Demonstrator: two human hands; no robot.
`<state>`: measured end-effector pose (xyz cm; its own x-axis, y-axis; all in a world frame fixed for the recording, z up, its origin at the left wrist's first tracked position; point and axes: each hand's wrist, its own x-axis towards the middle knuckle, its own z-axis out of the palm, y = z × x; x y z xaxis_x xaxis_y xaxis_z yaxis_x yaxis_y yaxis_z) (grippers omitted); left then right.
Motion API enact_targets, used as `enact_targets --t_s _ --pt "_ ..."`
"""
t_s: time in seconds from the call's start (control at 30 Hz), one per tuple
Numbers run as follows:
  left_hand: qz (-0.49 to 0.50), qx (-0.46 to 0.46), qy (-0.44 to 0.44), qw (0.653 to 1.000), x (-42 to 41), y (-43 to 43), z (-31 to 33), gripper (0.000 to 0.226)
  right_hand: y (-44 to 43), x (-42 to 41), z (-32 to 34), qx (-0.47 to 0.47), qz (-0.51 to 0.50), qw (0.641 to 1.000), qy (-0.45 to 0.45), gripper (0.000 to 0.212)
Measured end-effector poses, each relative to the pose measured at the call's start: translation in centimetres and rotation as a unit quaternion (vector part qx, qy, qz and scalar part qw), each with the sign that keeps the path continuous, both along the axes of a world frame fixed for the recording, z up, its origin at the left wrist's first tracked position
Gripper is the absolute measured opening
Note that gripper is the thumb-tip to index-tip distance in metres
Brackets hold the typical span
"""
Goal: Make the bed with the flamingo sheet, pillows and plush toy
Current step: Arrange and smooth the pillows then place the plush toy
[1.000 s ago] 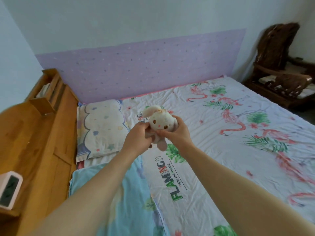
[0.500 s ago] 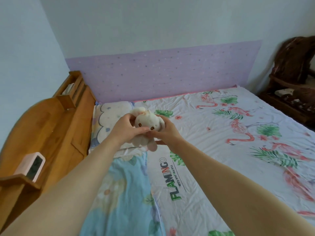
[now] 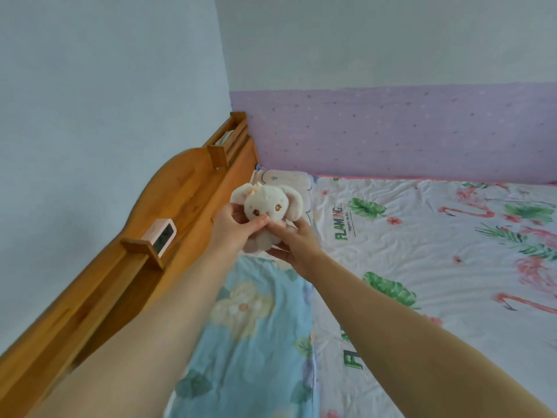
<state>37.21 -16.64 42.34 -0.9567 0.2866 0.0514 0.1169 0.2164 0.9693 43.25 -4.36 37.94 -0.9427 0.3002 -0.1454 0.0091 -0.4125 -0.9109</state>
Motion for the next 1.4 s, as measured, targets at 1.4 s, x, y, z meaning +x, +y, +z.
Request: enact_targets --t_s 1.4 --pt "-0.147 -0.608 0.253 0.738 -43.3 -10.2 -8.0 0.066 -11.3 -40.7 -12.3 0.060 -0.014 0.990 -0.126 0.062"
